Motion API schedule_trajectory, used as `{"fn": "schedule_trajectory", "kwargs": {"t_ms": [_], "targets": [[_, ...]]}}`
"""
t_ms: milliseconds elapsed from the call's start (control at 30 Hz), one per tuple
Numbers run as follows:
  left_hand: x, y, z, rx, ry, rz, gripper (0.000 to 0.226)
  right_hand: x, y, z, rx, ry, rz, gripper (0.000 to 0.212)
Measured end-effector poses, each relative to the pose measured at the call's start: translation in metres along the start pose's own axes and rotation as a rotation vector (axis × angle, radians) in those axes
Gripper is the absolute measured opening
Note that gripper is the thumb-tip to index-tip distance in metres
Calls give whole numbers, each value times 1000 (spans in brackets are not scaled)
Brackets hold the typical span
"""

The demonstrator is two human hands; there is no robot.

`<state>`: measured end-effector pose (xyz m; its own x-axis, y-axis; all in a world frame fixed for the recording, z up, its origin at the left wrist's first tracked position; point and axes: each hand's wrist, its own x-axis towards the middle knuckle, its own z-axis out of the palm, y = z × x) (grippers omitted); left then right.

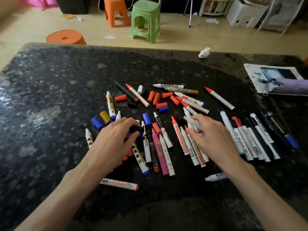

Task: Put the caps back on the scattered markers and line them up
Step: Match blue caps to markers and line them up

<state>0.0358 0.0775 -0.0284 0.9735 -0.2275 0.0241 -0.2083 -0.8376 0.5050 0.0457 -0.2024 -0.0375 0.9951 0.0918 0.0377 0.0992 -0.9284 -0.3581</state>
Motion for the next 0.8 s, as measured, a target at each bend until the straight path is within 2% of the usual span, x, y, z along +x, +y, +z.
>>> {"fn": "schedule_trajectory", "kwargs": {"t_ms": [67,100,167,233,400,500,600,667,800], "targets": [[2,1,3,26,42,31,22,12,-1,0,-2,43,20,12],[3,1,5,42,44,41,22,19,-2,0,3,50,37,13],[4,4,10,70,11,44,23,32,-4,3,-4,14,74,20],[5,5,12,77,-13,25,22,43,-9,4,-27,-57,117,12],[5,4,5,52,58,-44,20,56,-20,5,-120,-143,145,11],[5,3,2,-82,33,-107,20,55,-21,5,-115,-92,102,12],[8,8,-2,-557,-80,-294,21,51,-34,-3,268,-30,5,8],[8,13,-3,-785,-117,-354,26,40,-54,-10,580,-73,-14,7],[8,22,-5,-820,-56,-159,24,16,-73,-8,883,-114,10,12]]}}
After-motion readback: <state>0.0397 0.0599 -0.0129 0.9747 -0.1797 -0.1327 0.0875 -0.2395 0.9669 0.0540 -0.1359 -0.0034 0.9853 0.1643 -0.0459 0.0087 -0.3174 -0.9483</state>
